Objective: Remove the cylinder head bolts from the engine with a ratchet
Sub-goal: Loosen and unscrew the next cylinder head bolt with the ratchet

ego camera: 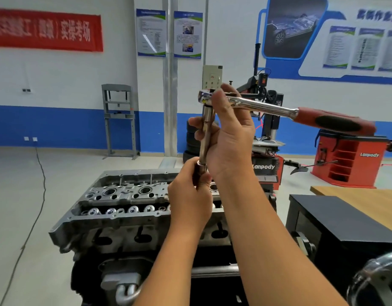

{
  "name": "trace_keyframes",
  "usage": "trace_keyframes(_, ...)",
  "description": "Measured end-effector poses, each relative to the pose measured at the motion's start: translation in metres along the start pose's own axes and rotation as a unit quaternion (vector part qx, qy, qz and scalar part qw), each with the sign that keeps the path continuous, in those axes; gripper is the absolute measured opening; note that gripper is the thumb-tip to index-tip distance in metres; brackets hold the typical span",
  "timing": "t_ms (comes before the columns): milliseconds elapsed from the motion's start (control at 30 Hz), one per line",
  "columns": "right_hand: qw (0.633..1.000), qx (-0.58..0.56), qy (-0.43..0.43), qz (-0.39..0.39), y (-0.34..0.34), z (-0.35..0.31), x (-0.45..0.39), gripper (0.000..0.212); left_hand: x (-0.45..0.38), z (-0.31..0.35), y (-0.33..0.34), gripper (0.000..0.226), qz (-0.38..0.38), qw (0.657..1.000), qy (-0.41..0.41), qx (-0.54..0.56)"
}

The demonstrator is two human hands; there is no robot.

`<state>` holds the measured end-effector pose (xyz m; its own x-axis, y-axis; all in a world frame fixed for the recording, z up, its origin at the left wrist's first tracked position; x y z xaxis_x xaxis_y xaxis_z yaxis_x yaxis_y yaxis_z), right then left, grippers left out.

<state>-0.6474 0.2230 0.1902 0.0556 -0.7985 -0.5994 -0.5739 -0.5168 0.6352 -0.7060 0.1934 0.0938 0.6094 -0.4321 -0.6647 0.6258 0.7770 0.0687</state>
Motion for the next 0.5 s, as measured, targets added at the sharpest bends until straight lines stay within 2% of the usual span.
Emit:
trace_keyframes(67, 0.999, 0.013, -0.026, 0.027, 0.0012, 0.0009, -0.0008, 0.018, 0.0012, -0.0004, -0.0006, 0.026, -0.002, 1.000, 0.010, 0.002)
trace_keyframes(167, 0.999, 0.016, -0.012, 0.032, 0.0019, 0.0021, -0.0019, 0.015, -0.0032, -0.0047, -0.0054, 0.024, -0.078, 0.995, -0.006, 0.057)
trace_keyframes(233, 0.999, 0.017, 0.032, 0.018, 0.0022, 0.0009, -0.0042, 0.030, -0.0054, -0.0057, -0.0089, 0.023, -0.119, 0.987, -0.035, 0.105)
trace_keyframes(300, 0.997, 0.027, 0.064, 0.016, 0.0023, -0.0011, -0.0071, 0.052, -0.0064, -0.0055, -0.0089, 0.025, -0.104, 0.987, -0.049, 0.110)
trace_keyframes(333, 0.997, 0.032, 0.063, 0.018, 0.0027, -0.0018, -0.0072, 0.054, -0.0063, -0.0046, -0.0079, 0.027, -0.085, 0.990, -0.048, 0.103)
trace_keyframes(433, 0.997, 0.072, 0.014, 0.029, 0.0066, -0.0029, -0.0015, 0.024, -0.0041, -0.0036, -0.0036, 0.029, -0.029, 0.996, -0.028, 0.075)
trace_keyframes(500, 0.994, 0.099, -0.018, 0.032, 0.0101, -0.0042, 0.0025, 0.016, -0.0015, -0.0032, -0.0022, 0.027, 0.003, 0.998, -0.007, 0.058)
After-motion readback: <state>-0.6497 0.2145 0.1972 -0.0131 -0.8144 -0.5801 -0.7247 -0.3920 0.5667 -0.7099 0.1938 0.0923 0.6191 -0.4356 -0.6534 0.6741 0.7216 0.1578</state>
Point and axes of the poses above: each hand's wrist, its own x-axis away from the middle knuckle, its own y-axis out of the palm, z = x × y, the point moved 1 cm from there along -x, towards the middle knuckle, and after that the axes turned 9 degrees about z, right-handed, at the moved point
